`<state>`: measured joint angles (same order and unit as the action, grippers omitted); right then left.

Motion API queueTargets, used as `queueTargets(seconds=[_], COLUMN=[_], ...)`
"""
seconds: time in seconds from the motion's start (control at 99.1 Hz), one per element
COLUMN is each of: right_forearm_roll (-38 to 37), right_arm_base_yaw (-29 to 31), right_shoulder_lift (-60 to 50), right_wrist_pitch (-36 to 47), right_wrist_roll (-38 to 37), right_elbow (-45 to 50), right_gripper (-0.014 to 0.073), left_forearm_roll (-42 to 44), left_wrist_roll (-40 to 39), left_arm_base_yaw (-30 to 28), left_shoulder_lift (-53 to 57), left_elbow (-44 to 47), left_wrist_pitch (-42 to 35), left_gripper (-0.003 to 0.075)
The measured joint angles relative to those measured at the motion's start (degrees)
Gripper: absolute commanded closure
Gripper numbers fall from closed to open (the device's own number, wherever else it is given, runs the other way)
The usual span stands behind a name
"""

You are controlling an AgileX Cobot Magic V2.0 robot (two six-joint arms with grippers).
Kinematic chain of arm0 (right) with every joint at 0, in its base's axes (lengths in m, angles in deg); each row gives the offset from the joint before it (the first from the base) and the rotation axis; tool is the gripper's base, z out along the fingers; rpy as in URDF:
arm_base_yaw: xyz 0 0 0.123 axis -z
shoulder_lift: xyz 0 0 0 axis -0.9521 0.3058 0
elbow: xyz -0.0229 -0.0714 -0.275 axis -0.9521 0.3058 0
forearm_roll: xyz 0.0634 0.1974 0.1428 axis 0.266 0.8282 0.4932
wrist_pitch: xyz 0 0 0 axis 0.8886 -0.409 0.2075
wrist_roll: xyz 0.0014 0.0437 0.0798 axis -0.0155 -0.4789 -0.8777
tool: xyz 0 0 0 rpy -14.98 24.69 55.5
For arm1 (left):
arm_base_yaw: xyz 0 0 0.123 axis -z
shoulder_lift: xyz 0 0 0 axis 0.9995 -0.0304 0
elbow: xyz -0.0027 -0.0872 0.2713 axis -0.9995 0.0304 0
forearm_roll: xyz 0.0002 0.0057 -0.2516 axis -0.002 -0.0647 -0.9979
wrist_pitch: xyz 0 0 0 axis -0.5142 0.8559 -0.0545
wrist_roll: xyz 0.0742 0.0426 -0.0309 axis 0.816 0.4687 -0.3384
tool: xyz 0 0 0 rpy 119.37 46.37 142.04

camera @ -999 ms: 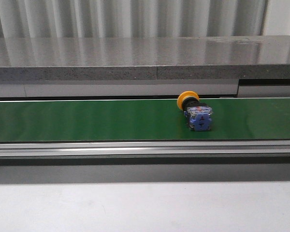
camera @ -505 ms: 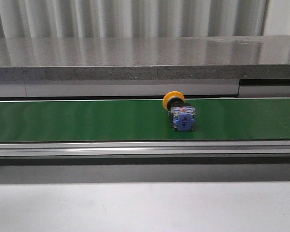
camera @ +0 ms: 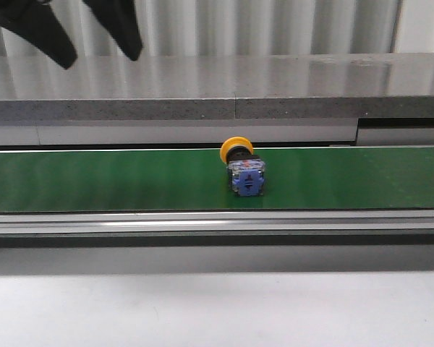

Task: Move button from right to left
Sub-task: 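Lower the left gripper over the button and close on its blue base, then lift the button off the belt with the left gripper toward the blue tray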

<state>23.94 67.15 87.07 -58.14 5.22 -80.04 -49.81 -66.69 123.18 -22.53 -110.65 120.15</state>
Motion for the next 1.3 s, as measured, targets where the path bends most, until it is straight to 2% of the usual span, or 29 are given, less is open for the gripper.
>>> queueTargets(seconds=[0.323, 0.706, 0.969, 1.039, 1.211, 1.302], right_forearm_roll=[0.0, 0.0, 0.0, 0.0, 0.0, 0.0], right_arm_base_yaw=[0.0, 0.0, 0.0, 0.0, 0.0, 0.0], right_shoulder_lift=[0.0, 0.0, 0.0, 0.0, 0.0, 0.0], right_wrist_pitch=[0.0, 0.0, 0.0, 0.0, 0.0, 0.0], right_wrist_roll=[0.0, 0.0, 0.0, 0.0, 0.0, 0.0], right_elbow=[0.0, 0.0, 0.0, 0.0, 0.0, 0.0], right_gripper=[0.0659, 0.0659, 0.0659, 0.0659, 0.0659, 0.0659], left_forearm_roll=[-8.9, -16.8, -17.8, -17.8, -17.7, -17.6], left_wrist_roll=[-1.5, 0.8, 1.2, 1.1, 1.0, 0.9], left_arm_base_yaw=[1.6, 1.6, 1.7, 1.7, 1.7, 1.7], left_shoulder_lift=[-11.7, -19.5, -23.3, -23.9, -24.1, -24.1], left_elbow=[-10.5, -11.1, -11.2, -11.2, -11.3, -11.4], left_wrist_pitch=[5.5, 7.0, 5.7, 5.5, 5.4, 5.4], left_gripper=[0.0227, 0.0227, 0.0231, 0.0287, 0.0573, 0.0638])
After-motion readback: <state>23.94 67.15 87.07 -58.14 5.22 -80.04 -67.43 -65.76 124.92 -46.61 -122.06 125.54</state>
